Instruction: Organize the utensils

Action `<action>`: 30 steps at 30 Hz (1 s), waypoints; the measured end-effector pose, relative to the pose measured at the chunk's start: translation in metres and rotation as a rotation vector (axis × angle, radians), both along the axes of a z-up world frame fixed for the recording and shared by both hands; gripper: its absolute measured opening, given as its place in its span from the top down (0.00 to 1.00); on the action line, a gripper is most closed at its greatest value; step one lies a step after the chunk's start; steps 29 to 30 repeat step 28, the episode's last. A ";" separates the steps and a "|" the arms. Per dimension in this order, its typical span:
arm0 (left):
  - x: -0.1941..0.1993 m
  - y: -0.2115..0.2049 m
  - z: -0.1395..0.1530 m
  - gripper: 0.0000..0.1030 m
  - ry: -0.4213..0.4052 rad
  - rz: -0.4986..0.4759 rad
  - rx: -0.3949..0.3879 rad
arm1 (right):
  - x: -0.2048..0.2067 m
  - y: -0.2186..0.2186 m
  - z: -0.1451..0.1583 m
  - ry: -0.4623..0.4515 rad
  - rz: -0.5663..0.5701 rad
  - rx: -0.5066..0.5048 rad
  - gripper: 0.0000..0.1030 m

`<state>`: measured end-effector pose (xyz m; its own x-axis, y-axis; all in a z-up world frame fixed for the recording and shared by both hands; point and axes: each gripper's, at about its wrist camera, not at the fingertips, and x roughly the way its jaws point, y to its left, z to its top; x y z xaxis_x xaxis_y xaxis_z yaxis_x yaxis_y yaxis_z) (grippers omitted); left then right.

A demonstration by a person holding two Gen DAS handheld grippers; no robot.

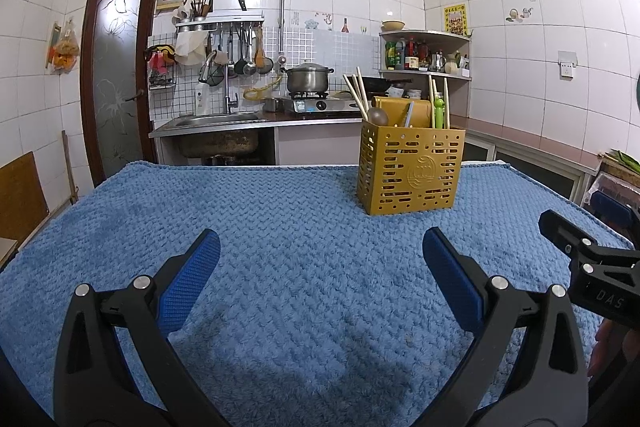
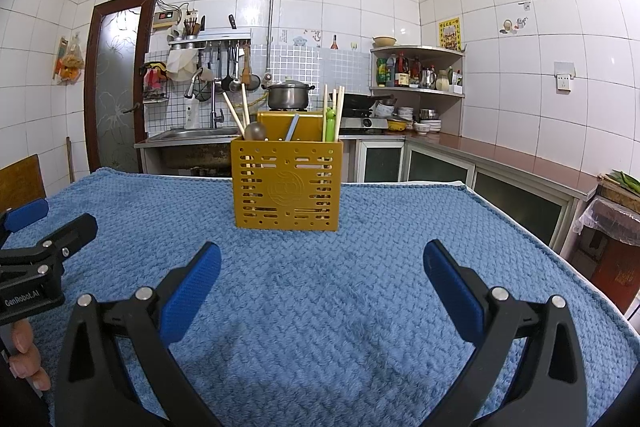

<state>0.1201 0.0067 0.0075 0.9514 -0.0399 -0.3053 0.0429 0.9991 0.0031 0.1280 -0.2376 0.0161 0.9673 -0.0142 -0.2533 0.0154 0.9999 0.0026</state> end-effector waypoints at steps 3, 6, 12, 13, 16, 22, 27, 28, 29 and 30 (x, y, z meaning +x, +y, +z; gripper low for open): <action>0.000 0.000 0.000 0.05 0.000 0.000 0.001 | 0.000 0.000 0.000 -0.001 0.000 -0.001 0.04; 0.000 0.000 0.000 0.05 0.000 0.000 0.001 | 0.000 -0.001 0.000 -0.001 0.002 -0.002 0.04; -0.002 -0.001 0.001 0.05 -0.004 0.000 0.003 | -0.001 -0.002 0.000 -0.003 0.004 -0.005 0.04; -0.002 -0.001 0.001 0.05 -0.005 0.000 0.005 | -0.001 -0.003 0.000 -0.003 0.004 -0.006 0.04; -0.004 -0.003 0.003 0.05 -0.010 0.003 0.009 | -0.001 -0.003 0.000 -0.004 0.004 -0.005 0.04; -0.005 -0.003 0.004 0.05 -0.012 0.002 0.008 | -0.001 -0.003 0.000 -0.004 0.004 -0.006 0.04; -0.005 -0.004 0.004 0.05 -0.012 0.003 0.016 | -0.001 -0.003 0.000 -0.004 0.005 -0.006 0.04; -0.005 -0.004 0.004 0.05 -0.011 0.004 0.017 | -0.001 -0.002 0.001 -0.004 0.005 -0.006 0.04; -0.005 -0.004 0.004 0.05 -0.011 0.004 0.017 | -0.001 -0.002 0.001 -0.004 0.005 -0.006 0.04; -0.005 -0.004 0.004 0.05 -0.011 0.004 0.017 | -0.001 -0.002 0.001 -0.004 0.005 -0.006 0.04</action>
